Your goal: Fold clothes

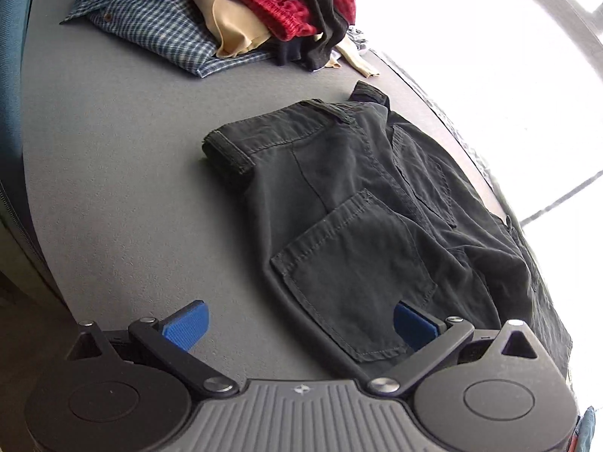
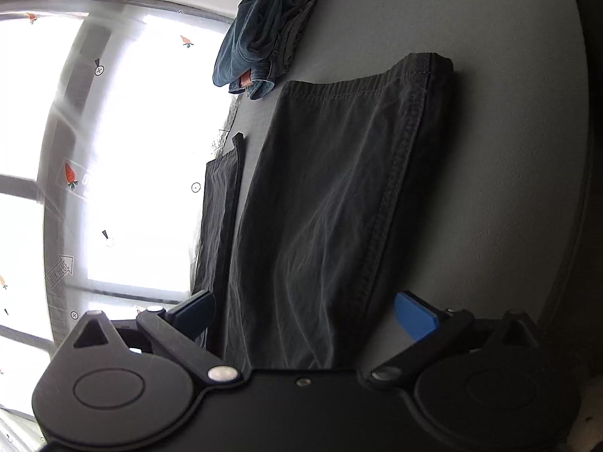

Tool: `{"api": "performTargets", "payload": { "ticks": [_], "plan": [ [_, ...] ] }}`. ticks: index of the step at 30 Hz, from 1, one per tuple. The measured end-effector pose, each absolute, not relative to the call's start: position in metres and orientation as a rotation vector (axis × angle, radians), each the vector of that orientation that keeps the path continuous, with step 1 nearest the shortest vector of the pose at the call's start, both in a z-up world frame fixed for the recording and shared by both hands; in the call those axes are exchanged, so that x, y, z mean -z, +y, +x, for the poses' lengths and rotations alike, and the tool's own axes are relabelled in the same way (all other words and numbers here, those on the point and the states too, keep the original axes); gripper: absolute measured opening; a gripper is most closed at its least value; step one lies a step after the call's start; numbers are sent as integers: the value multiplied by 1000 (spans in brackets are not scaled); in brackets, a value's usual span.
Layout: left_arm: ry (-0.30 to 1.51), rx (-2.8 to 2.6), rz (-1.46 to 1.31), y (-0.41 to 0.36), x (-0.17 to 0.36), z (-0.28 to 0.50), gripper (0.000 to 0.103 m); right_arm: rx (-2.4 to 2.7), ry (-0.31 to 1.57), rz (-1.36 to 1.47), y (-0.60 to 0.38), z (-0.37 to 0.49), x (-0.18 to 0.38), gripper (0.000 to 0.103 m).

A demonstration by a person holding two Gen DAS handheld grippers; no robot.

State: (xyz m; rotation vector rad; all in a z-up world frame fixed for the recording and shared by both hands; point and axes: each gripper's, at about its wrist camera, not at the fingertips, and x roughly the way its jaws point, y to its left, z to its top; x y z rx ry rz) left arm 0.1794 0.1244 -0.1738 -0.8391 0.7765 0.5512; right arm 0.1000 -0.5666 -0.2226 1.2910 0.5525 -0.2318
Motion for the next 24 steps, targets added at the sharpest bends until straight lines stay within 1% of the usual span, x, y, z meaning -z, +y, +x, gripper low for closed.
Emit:
{"api": "performTargets", "payload": {
  "ticks": [7,10,13,14,16,17,18,19,20,21,23,24],
  "plan": [
    [791,-617,-832,146,185,187,102,402,518,1217,-585,112,213,103],
    [799,-629,-792,145,185,196,101,469,553,1184,-591,123,215,102],
    [808,-642,-754,144,185,203,95,530,562,1193,-595,128,218,102],
    [808,-648,-750,145,185,205,91,544,561,1202,-597,127,219,101],
    [795,-671,-744,148,184,208,78,572,544,1246,-599,123,222,100],
    [787,-680,-752,152,184,209,67,590,532,1277,-600,122,223,96],
    [779,-690,-761,156,184,211,61,608,517,1313,-601,121,225,95],
    [769,-695,-782,161,184,212,60,607,500,1352,-604,119,227,87],
    [762,-696,-804,165,185,213,56,594,477,1401,-607,116,230,65],
    [755,-698,-825,169,185,215,55,600,468,1441,-609,115,234,60],
    [753,-706,-856,175,186,219,55,622,456,1481,-611,118,239,61],
    [759,-714,-864,176,187,222,58,625,452,1484,-611,119,240,62]
  ]
}}
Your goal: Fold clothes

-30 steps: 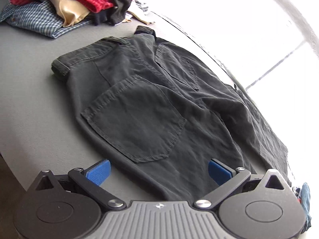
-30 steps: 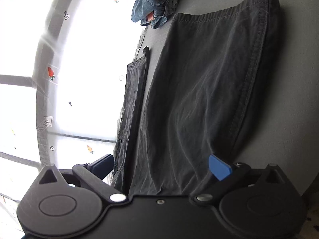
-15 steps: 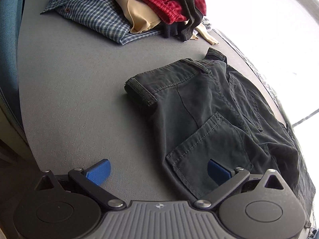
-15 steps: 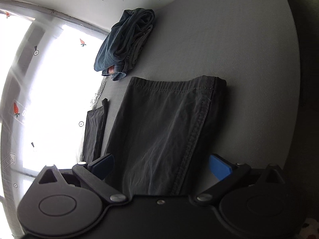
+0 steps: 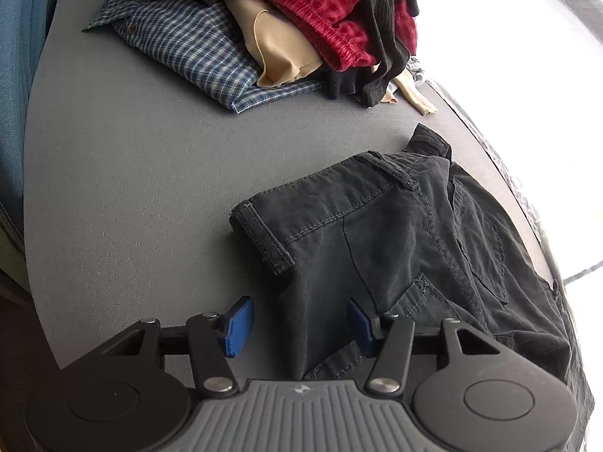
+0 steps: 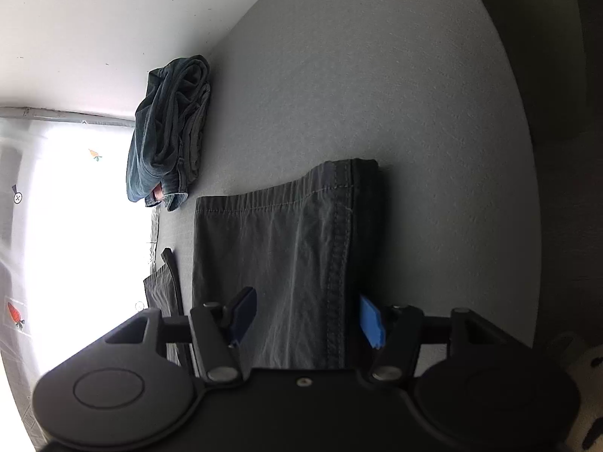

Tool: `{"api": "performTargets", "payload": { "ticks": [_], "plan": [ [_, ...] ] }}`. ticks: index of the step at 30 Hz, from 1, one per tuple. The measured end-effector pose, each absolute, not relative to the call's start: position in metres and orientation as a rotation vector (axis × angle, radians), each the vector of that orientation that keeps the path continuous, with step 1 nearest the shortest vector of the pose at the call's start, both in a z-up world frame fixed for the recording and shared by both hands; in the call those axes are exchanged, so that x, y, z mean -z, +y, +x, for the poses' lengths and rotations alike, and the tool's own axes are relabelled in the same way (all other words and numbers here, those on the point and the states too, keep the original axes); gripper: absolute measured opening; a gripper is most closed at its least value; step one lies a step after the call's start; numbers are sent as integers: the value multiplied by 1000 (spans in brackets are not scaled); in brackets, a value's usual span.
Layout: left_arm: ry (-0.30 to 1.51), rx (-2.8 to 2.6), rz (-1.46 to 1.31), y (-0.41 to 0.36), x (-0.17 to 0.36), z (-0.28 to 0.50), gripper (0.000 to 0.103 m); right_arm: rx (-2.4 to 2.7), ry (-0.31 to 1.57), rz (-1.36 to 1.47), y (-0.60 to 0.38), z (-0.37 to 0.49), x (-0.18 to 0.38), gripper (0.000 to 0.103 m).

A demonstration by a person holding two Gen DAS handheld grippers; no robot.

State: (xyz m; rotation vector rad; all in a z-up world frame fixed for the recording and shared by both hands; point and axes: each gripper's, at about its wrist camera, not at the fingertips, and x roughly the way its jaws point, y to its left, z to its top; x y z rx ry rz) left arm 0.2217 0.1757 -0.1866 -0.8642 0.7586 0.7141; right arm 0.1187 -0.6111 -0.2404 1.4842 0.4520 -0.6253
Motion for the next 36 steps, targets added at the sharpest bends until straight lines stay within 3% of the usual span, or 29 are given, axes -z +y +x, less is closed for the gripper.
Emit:
{"api": "performTargets", "payload": {
  "ticks": [3,6,10,11,12,13,14,15,22,24,27,36],
  "plan": [
    [760,-709,-837,170,186,228,71,621,435,1460,-607,124,238,74],
    [766,-729,-804,162,186,236,74,622,483,1370,-604,138,228,83],
    [753,-776,-844,164,185,240,69,647,551,1302,-606,153,219,83],
    [749,-778,-863,166,185,240,59,658,551,1313,-607,153,219,81],
    [744,-780,-882,169,185,240,50,665,545,1332,-609,152,219,79],
    [742,-789,-897,171,185,239,48,665,538,1353,-611,151,220,61],
    [741,-798,-912,173,185,238,41,662,539,1382,-613,149,224,30],
    [745,-797,-907,174,186,238,35,662,543,1408,-616,148,226,26],
    [763,-780,-855,173,185,238,32,648,550,1412,-619,148,231,29],
    [760,-804,-853,174,184,238,9,641,549,1428,-620,146,232,19],
    [727,-801,-889,178,179,234,1,603,479,1493,-622,140,228,7],
    [530,-699,-891,176,105,232,0,415,268,1548,-619,152,159,4]
  ]
}}
